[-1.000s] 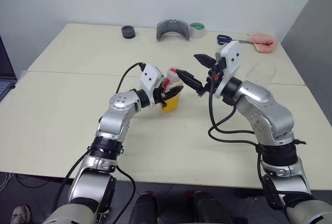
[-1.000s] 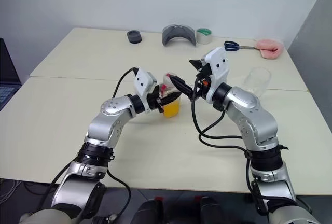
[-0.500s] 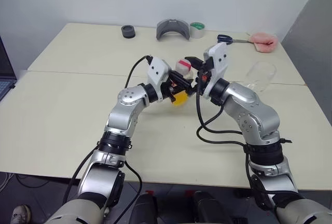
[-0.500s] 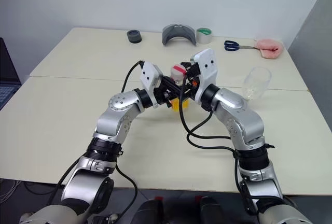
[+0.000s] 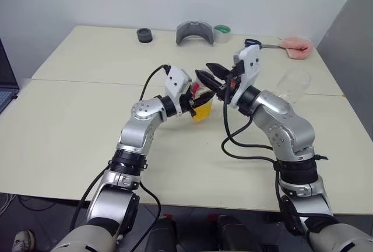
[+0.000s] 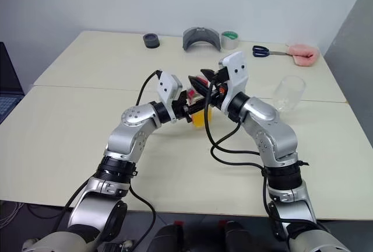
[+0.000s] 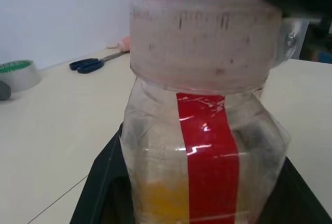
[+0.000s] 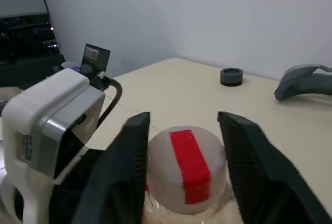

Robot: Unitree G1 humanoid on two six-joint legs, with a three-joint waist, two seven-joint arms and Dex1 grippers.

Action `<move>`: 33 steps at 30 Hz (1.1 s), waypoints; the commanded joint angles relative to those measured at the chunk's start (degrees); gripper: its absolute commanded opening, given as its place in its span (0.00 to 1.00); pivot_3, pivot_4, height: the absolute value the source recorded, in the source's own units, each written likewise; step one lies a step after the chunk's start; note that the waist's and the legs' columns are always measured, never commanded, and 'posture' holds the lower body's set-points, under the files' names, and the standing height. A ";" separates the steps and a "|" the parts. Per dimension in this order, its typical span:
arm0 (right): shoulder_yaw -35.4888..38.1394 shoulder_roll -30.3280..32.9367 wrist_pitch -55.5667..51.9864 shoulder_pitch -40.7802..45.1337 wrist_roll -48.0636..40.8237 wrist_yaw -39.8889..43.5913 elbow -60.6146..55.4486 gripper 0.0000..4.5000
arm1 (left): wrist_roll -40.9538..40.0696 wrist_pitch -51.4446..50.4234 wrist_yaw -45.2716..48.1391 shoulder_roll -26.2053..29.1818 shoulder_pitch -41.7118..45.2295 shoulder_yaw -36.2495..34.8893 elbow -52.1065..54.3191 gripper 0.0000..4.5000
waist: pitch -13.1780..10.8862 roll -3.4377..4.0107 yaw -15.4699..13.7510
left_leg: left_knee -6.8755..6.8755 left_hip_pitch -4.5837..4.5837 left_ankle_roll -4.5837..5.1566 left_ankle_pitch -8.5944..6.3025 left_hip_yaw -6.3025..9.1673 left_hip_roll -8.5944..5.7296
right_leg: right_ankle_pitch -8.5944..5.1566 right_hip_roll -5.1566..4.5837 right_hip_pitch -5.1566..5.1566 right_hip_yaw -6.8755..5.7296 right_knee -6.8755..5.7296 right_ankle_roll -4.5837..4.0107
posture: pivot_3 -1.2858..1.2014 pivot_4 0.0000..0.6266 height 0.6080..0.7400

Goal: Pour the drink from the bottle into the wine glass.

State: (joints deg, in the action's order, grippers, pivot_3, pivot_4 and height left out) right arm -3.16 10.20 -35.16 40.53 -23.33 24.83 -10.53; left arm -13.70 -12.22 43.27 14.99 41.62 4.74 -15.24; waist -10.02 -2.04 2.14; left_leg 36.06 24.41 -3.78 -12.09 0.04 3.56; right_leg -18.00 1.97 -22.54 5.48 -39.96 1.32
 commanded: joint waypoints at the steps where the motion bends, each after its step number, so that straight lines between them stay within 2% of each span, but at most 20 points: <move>1: -1.95 0.45 1.67 0.05 0.70 1.95 -1.25 0.17 | -1.04 0.50 -0.35 -0.43 0.97 -1.05 3.42 0.40 | 0.00 0.00 0.01 | 0.00 0.00 0.00 0.00 0.00 0.00 | 0.00 0.00 0.00 0.00 -0.01 0.00 | 0.52 0.24 1.00; 3: -2.47 0.93 2.40 -0.01 1.29 2.68 -0.72 0.01 | -1.45 -0.15 -0.43 -0.28 0.91 -1.42 4.23 0.40 | 0.00 0.00 -0.02 | 0.00 0.02 0.00 0.00 0.00 0.00 | 0.00 0.00 -0.01 -0.01 0.00 0.00 | 0.52 0.24 1.00; 11: -0.07 0.79 2.48 2.45 -0.24 4.85 1.77 0.00 | -1.77 -0.97 0.27 0.54 0.48 -1.91 5.35 0.40 | 0.00 0.00 -0.08 | 0.02 0.05 0.00 0.00 0.00 0.00 | 0.00 0.00 -0.05 -0.01 -0.01 0.00 | 0.52 0.24 1.00; 16: 0.29 0.31 2.56 2.49 -0.57 4.54 2.22 0.34 | -2.30 -1.27 0.12 0.38 0.61 -2.15 5.52 0.40 | 0.00 0.00 -0.08 | 0.01 0.06 0.00 0.00 0.00 0.00 | 0.00 0.00 -0.06 0.00 -0.01 0.00 | 0.52 0.24 1.00; 19: -0.62 0.40 3.30 2.54 0.32 4.62 2.12 0.58 | -2.51 -1.41 0.15 0.35 0.50 -1.99 5.65 0.40 | 0.00 0.00 -0.08 | 0.01 0.06 0.00 0.00 0.00 0.00 | 0.00 0.00 -0.06 0.00 -0.01 0.00 | 0.52 0.24 1.00; 33: -0.64 -0.75 6.49 3.41 3.48 3.64 5.42 0.58 | -2.77 -0.97 0.38 0.51 1.87 -1.93 4.18 0.40 | 0.00 0.00 -0.09 | 0.01 0.08 0.00 0.00 -0.01 0.00 | 0.01 0.00 -0.09 0.00 -0.02 -0.01 | 0.52 0.24 1.00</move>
State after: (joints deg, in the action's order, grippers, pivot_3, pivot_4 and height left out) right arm -4.49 9.79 -30.38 42.15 -19.68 28.70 -4.40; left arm -15.53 -14.50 43.26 15.52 41.36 4.10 -13.38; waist -10.02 -2.04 2.04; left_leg 36.07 24.49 -3.78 -12.08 0.03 3.56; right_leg -17.99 1.96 -22.64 5.48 -39.98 1.31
